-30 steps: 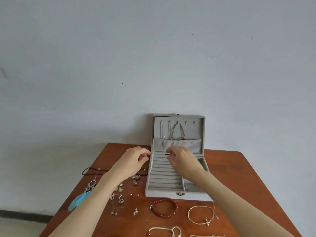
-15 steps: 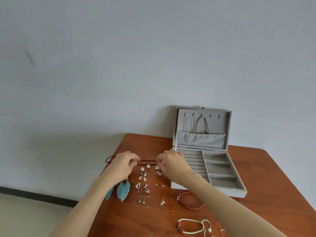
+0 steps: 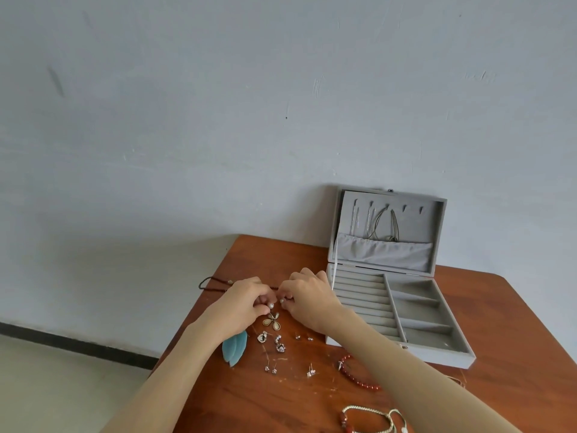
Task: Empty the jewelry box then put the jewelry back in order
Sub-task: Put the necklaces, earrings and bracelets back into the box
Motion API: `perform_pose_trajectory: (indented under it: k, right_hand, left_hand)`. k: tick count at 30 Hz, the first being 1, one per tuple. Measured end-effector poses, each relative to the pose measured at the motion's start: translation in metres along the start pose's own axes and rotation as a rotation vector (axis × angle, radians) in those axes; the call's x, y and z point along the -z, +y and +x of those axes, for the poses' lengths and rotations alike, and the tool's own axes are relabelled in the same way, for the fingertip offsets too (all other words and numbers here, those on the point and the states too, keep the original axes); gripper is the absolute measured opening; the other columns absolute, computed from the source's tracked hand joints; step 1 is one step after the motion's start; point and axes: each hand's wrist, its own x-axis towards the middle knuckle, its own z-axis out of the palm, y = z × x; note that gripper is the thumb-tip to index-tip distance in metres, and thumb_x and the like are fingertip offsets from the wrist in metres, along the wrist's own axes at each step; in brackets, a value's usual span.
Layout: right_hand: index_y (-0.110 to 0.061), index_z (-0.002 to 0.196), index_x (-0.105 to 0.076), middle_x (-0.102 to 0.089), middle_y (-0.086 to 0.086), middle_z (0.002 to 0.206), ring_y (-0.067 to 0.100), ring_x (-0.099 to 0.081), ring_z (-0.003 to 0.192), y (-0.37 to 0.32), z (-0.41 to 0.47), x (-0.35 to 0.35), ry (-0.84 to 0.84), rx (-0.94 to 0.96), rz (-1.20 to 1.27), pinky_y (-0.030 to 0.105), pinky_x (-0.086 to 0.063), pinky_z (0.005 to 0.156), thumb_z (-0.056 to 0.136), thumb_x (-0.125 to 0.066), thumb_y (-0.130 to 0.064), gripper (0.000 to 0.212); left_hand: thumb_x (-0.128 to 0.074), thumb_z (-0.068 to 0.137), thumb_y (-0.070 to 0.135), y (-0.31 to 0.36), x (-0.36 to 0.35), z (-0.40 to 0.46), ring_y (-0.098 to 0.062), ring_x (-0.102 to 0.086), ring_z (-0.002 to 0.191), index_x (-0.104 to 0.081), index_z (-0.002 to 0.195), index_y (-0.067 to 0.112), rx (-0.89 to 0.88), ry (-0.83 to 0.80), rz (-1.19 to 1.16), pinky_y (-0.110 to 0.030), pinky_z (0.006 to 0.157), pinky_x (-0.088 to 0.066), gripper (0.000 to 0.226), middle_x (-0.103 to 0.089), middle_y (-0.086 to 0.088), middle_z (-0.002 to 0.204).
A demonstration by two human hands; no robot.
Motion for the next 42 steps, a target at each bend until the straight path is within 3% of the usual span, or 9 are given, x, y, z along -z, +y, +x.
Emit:
perform_pose_trajectory:
  k: [5, 9, 12, 16, 20, 26, 30, 33, 42]
  right_hand:
    - [-0.014, 0.109, -0.061, -0.059, 0.002, 0.110, 0.021, -0.043, 0.109, 0.002, -0.003, -0.003, 0.023, 0.035, -0.048, 0.036, -0.028, 0.090, 0.093, -0.047, -0.027, 0.024]
    - [-0.015, 0.103, -0.063, -0.063, 0.000, 0.100, 0.018, -0.048, 0.101, 0.009, -0.012, 0.009, 0.127, 0.010, 0.132, 0.031, -0.035, 0.088, 0.092, -0.048, -0.024, 0.020]
    - [-0.014, 0.098, -0.064, -0.065, -0.001, 0.090, 0.012, -0.054, 0.089, 0.026, -0.024, 0.026, 0.165, -0.078, 0.377, 0.019, -0.044, 0.078, 0.090, -0.053, -0.018, 0.014]
    - [-0.017, 0.093, -0.066, -0.061, -0.010, 0.079, -0.001, -0.055, 0.073, 0.061, -0.043, 0.043, 0.267, -0.257, 0.563, 0.000, -0.040, 0.065, 0.087, -0.057, -0.014, 0.011]
    - [-0.017, 0.094, -0.068, -0.064, -0.008, 0.082, -0.003, -0.055, 0.073, 0.093, -0.053, 0.045, 0.299, -0.351, 0.633, 0.003, -0.043, 0.064, 0.086, -0.060, -0.013, 0.012]
    - [-0.014, 0.097, -0.072, -0.070, -0.001, 0.088, 0.002, -0.058, 0.077, 0.117, -0.038, 0.034, 0.338, -0.425, 0.678, 0.001, -0.040, 0.063, 0.085, -0.061, -0.012, 0.016]
    - [-0.012, 0.099, -0.072, -0.072, 0.002, 0.094, 0.004, -0.056, 0.081, 0.125, -0.028, 0.028, 0.340, -0.454, 0.655, 0.001, -0.036, 0.066, 0.084, -0.061, -0.011, 0.019]
    - [-0.012, 0.101, -0.072, -0.072, 0.004, 0.097, 0.004, -0.056, 0.082, 0.126, -0.026, 0.022, 0.305, -0.429, 0.615, 0.002, -0.033, 0.071, 0.085, -0.060, -0.011, 0.020]
    - [-0.014, 0.099, -0.072, -0.072, 0.004, 0.094, 0.015, -0.061, 0.093, 0.126, -0.021, 0.023, 0.202, -0.387, 0.505, 0.013, -0.041, 0.079, 0.084, -0.058, -0.012, 0.020]
  left_hand:
    - [-0.057, 0.089, 0.018, 0.002, 0.002, 0.002, -0.003, -0.053, 0.088, -0.065, 0.098, 0.018, -0.023, -0.003, 0.074, -0.015, 0.076, -0.041, 0.012, -0.054, 0.008, 0.098]
    - [-0.056, 0.090, 0.022, 0.006, 0.005, 0.000, -0.001, -0.053, 0.084, -0.064, 0.099, 0.020, -0.035, 0.064, 0.041, -0.009, 0.070, -0.040, 0.013, -0.057, 0.010, 0.095]
    - [-0.060, 0.088, 0.020, 0.017, 0.007, -0.001, 0.005, -0.055, 0.080, -0.066, 0.096, 0.023, -0.063, 0.169, -0.064, -0.004, 0.070, -0.040, 0.010, -0.058, 0.016, 0.087]
    - [-0.061, 0.087, 0.021, 0.047, -0.006, 0.010, 0.005, -0.054, 0.080, -0.066, 0.094, 0.024, -0.146, 0.172, -0.133, -0.003, 0.071, -0.038, 0.009, -0.057, 0.017, 0.085]
    - [-0.058, 0.088, 0.027, 0.076, -0.026, 0.038, -0.003, -0.051, 0.086, -0.065, 0.094, 0.024, -0.187, 0.196, -0.087, -0.013, 0.077, -0.037, 0.009, -0.051, 0.015, 0.088]
    - [-0.056, 0.089, 0.031, 0.096, -0.053, 0.079, -0.013, -0.044, 0.094, -0.066, 0.100, 0.020, -0.192, 0.365, 0.136, -0.024, 0.078, -0.035, 0.018, -0.044, 0.007, 0.092]
    - [-0.058, 0.088, 0.035, 0.098, -0.067, 0.092, -0.021, -0.037, 0.097, -0.066, 0.102, 0.023, -0.112, 0.410, 0.289, -0.028, 0.074, -0.024, 0.021, -0.041, 0.002, 0.096]
    - [-0.056, 0.088, 0.039, 0.094, -0.072, 0.097, -0.021, -0.032, 0.098, -0.065, 0.103, 0.028, -0.040, 0.399, 0.315, -0.030, 0.075, -0.018, 0.021, -0.031, 0.005, 0.095]
    - [-0.053, 0.090, 0.039, 0.086, -0.071, 0.099, -0.018, -0.027, 0.105, -0.065, 0.100, 0.032, -0.030, 0.298, 0.296, -0.029, 0.076, -0.012, 0.018, -0.042, 0.003, 0.108]
